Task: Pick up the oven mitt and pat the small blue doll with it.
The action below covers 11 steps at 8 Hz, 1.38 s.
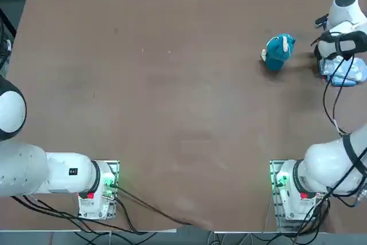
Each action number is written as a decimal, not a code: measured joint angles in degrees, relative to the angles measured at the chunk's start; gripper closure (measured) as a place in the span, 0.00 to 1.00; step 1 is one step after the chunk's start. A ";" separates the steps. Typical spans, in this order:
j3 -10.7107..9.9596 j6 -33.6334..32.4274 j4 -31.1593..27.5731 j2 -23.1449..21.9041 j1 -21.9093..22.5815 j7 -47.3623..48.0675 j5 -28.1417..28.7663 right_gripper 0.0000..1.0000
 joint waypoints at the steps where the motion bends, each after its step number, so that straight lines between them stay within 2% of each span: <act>1: 0.00 1.00 0.00 1.11 -0.61 3.88 -4.43 0.05; 3: 0.00 1.55 0.04 2.61 -1.01 8.62 -8.91 0.06; 5: 0.02 1.63 0.37 3.43 -1.02 9.98 -9.29 0.11; 7: 0.02 1.58 0.90 3.64 -1.06 10.00 -9.30 0.28; 8: 0.02 1.54 1.34 3.82 -1.07 10.00 -9.31 0.37; 9: 0.02 1.41 1.93 4.14 -1.07 10.00 -9.31 0.63; 10: 0.06 0.31 2.60 4.40 -1.02 10.00 -9.31 0.81; 11: 0.32 -2.63 3.63 4.38 -0.94 10.05 -9.31 0.92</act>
